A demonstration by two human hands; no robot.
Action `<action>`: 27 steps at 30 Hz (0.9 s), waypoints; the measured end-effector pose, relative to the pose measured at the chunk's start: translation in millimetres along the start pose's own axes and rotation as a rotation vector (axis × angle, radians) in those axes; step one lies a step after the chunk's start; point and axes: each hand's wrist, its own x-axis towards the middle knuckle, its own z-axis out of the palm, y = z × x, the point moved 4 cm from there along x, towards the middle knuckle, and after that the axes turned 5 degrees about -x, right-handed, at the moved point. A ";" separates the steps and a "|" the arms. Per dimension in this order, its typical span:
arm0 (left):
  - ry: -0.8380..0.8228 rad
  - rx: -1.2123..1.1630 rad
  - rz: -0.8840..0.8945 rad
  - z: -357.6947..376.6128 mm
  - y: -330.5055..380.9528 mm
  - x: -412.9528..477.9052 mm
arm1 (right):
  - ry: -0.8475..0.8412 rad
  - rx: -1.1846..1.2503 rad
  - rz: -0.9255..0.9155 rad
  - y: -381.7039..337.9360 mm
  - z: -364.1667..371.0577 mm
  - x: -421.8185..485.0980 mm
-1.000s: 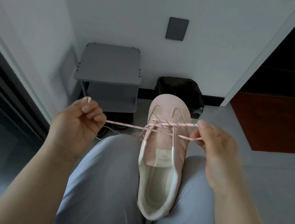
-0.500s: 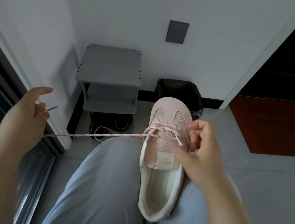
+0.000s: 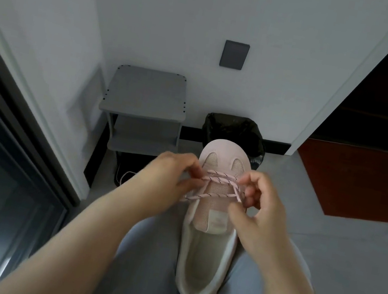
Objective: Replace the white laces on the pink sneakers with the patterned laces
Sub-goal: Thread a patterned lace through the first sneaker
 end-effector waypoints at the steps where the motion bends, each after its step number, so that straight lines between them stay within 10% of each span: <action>1: -0.026 -0.022 -0.019 1.2 0.3 1.3 | 0.002 -0.039 -0.033 -2.3 0.9 -0.7; 14: -0.134 0.055 -0.130 -21.3 9.6 3.3 | 0.036 -0.116 -0.186 -23.0 1.3 -2.4; 20: -0.123 -0.579 -0.167 -29.8 31.5 3.2 | -0.150 -0.327 -0.127 -59.3 37.2 -4.7; 27: -0.010 -0.740 -0.153 -39.5 13.8 4.8 | -0.229 0.251 0.063 -56.7 26.4 -6.3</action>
